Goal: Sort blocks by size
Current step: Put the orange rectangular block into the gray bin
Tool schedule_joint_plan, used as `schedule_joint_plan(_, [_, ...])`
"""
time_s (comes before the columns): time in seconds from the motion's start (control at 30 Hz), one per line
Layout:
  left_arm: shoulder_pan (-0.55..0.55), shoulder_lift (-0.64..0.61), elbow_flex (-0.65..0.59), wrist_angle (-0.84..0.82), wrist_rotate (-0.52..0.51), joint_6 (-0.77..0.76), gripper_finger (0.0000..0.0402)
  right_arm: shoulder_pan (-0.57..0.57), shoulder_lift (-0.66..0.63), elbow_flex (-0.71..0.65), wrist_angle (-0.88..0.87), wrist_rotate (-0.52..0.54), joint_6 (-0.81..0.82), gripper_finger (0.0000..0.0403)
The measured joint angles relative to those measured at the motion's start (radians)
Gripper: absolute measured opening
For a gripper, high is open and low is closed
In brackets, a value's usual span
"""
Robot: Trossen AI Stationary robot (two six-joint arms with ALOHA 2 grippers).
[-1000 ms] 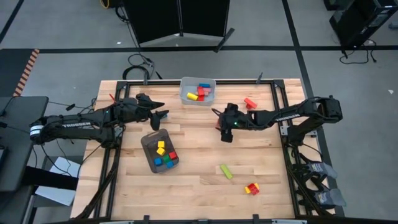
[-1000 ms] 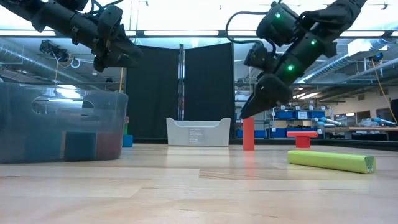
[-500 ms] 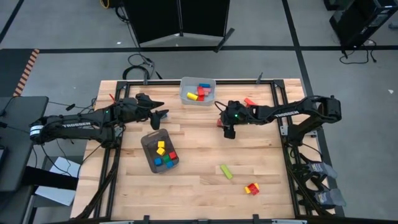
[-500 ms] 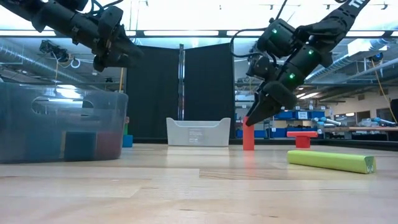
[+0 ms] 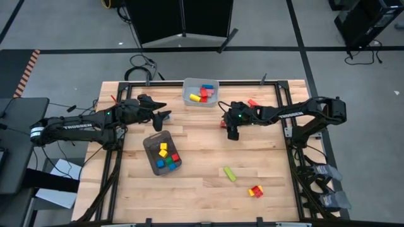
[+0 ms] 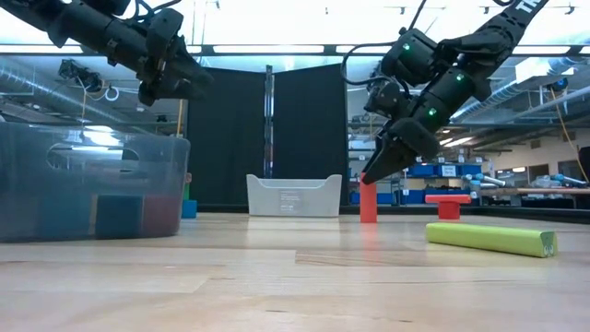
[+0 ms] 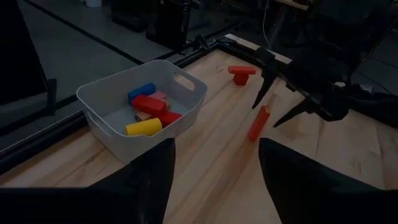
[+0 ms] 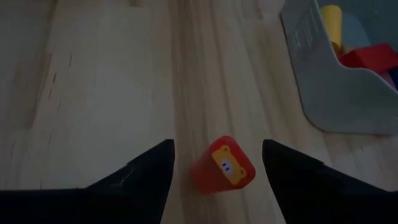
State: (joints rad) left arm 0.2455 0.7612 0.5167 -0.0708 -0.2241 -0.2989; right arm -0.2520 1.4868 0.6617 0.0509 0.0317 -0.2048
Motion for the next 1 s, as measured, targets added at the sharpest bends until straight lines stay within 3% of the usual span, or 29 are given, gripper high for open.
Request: schedule_joint_plan(1.0, [0.0,0.0,0.0,0.009,0.0,-0.001,0.0239,-0.025,0.001,0.0,0.012,-0.026,0.005,0.0243])
